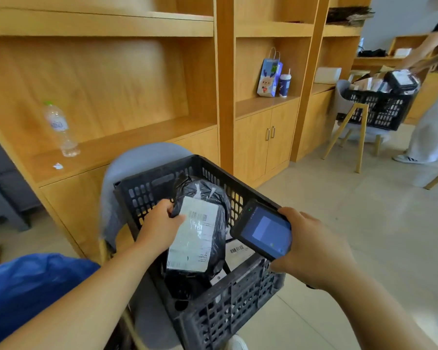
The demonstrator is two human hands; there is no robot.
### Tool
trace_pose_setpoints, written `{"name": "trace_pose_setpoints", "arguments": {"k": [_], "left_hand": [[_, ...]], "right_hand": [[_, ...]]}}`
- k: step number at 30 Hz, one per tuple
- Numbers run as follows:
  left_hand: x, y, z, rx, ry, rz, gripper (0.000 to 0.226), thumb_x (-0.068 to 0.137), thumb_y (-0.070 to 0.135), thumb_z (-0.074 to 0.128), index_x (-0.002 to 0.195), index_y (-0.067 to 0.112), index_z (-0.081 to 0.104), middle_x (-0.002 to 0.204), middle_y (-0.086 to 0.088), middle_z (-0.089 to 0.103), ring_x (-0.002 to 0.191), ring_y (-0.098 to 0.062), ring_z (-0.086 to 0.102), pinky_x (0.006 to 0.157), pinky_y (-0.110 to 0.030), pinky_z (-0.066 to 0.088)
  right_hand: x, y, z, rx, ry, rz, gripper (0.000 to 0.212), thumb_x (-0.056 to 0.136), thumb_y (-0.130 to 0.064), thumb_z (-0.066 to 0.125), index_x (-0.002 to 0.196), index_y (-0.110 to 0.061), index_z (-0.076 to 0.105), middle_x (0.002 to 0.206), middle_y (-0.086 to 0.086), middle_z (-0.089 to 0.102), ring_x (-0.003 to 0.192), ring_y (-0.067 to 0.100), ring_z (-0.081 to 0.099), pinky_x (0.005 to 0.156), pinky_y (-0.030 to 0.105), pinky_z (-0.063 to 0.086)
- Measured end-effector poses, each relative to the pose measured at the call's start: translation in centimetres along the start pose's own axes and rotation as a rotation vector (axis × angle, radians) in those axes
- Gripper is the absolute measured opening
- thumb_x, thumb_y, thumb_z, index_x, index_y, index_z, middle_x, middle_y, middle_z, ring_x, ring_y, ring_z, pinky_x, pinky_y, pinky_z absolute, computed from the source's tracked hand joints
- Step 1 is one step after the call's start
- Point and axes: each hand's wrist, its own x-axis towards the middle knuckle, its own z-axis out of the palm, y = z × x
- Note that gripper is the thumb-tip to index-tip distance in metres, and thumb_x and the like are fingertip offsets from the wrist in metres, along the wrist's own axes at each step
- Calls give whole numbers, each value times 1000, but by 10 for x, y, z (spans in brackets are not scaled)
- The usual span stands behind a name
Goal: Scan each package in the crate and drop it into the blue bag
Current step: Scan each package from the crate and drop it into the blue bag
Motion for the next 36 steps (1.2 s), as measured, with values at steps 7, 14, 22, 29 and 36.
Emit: {"name": "trace_pose_setpoints", "arguments": {"k": [7, 14, 22, 29, 36], "left_hand": [[-16, -4, -13, -156, 89, -71, 17, 90, 24, 63, 85, 12, 53, 81, -2, 61, 73, -16, 58, 56, -29, 42], [-22, -8, -18, -162, 136, -75, 19, 89, 25, 64, 80, 15, 50, 78, -1, 60, 68, -14, 54, 54, -29, 38], [-26, -12, -24, -238, 152, -87, 21, 89, 25, 64, 84, 9, 52, 80, -7, 60, 73, -23, 55, 59, -33, 38], [-65, -28, -79, -447, 437, -10, 18, 88, 25, 66, 78, 20, 52, 73, 2, 57, 66, -13, 53, 59, -31, 40], [-123, -104, -162, -371, 713, -147, 19, 85, 27, 69, 77, 29, 52, 75, 7, 61, 66, -8, 54, 57, -27, 38]], "right_hand": [[-5, -21, -1, -142, -70, -64, 79, 59, -48, 71, 127, -28, 37, 94, -8, 53, 74, 14, 52, 58, 28, 41], [-7, -25, -7, -188, -49, -64, 80, 58, -53, 72, 127, -30, 37, 98, -8, 54, 78, 16, 51, 58, 28, 39], [-11, -28, -7, -163, -15, -86, 87, 58, -54, 72, 131, -30, 33, 93, -10, 50, 77, 13, 49, 58, 27, 39], [-10, -60, -1, 8, 113, -204, 91, 57, -52, 73, 134, -31, 29, 105, -10, 52, 85, 15, 52, 66, 31, 47], [-6, -133, 20, 118, 95, -424, 92, 58, -50, 78, 134, -32, 29, 118, -9, 53, 92, 16, 55, 61, 30, 43]]}}
